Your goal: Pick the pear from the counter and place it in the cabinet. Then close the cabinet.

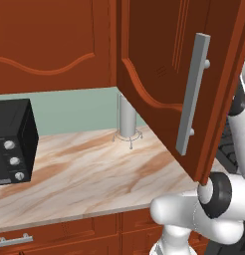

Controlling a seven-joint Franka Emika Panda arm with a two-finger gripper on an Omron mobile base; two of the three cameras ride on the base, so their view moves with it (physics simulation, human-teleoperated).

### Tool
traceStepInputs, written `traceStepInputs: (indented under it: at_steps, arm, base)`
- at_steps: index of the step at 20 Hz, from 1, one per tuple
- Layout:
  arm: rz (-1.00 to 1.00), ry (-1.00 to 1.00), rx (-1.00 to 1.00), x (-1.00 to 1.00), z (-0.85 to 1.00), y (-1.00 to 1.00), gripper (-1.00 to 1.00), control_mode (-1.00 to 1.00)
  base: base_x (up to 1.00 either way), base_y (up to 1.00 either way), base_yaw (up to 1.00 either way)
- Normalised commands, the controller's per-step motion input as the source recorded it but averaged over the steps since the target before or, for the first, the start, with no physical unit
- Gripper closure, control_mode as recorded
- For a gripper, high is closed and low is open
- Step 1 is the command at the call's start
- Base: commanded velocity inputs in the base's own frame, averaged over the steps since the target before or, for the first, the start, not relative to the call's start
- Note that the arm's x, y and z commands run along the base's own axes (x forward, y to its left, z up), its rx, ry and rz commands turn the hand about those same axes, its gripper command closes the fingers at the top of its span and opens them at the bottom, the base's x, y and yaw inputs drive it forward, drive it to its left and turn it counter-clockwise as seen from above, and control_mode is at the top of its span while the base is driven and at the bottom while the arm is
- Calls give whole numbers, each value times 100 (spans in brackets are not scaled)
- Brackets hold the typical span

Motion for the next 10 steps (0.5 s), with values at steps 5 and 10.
traceStepInputs:
  at_steps: [5,10]
  arm:
    - [8,0,-12,-100,5,3,-100,-100]
    - [2,-9,-14,-100,0,39,-100,-100]
  base:
    - [0,0,0]
    - [0,0,0]
